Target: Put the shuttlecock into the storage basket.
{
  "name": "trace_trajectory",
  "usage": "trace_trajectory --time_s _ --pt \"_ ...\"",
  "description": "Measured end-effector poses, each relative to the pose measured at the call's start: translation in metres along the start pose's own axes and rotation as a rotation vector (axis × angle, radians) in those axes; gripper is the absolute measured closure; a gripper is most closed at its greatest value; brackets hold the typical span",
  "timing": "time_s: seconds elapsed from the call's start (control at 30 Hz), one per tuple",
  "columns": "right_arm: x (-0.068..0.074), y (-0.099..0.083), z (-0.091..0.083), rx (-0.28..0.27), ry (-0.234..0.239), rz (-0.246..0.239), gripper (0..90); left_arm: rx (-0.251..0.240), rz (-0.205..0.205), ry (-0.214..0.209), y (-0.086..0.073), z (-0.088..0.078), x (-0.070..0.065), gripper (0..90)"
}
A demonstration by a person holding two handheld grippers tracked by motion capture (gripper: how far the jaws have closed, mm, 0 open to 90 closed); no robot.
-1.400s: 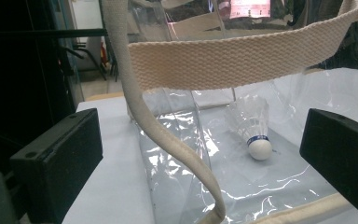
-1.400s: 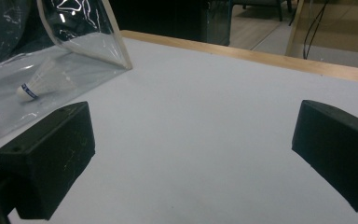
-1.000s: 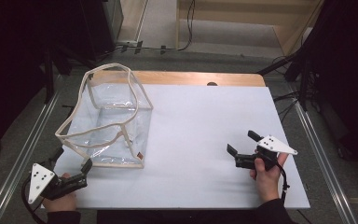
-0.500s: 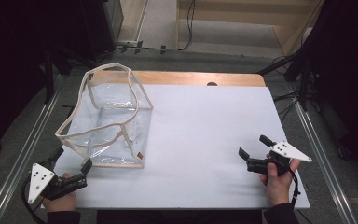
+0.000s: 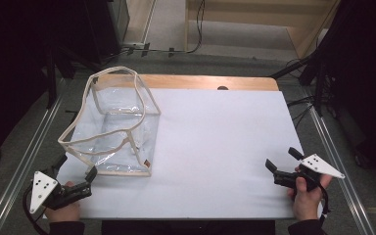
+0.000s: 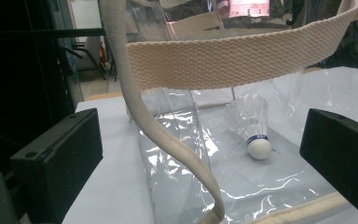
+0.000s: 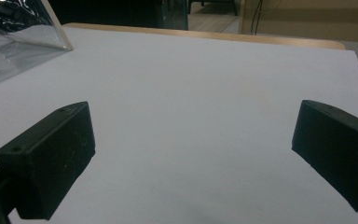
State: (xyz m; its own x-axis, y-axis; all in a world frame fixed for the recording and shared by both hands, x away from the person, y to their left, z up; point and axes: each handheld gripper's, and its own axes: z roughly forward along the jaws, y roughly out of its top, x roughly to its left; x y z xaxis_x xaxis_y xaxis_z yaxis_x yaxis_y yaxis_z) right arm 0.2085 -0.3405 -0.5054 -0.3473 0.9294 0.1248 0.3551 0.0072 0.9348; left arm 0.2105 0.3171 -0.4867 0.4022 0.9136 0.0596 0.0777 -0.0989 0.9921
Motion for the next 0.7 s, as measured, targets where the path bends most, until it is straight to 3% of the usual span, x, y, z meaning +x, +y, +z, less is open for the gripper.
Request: trace_trajectory --time_s 0.43,0.7 --pt "-0.014 -0.009 -0.018 -0.024 -0.020 0.000 0.0 0.001 -0.001 -0.003 0.000 0.000 0.000 0.0" --pt "-0.016 -0.012 -0.016 -0.035 -0.025 0.003 0.0 0.000 -0.004 -0.005 0.000 0.001 0.001 0.0"
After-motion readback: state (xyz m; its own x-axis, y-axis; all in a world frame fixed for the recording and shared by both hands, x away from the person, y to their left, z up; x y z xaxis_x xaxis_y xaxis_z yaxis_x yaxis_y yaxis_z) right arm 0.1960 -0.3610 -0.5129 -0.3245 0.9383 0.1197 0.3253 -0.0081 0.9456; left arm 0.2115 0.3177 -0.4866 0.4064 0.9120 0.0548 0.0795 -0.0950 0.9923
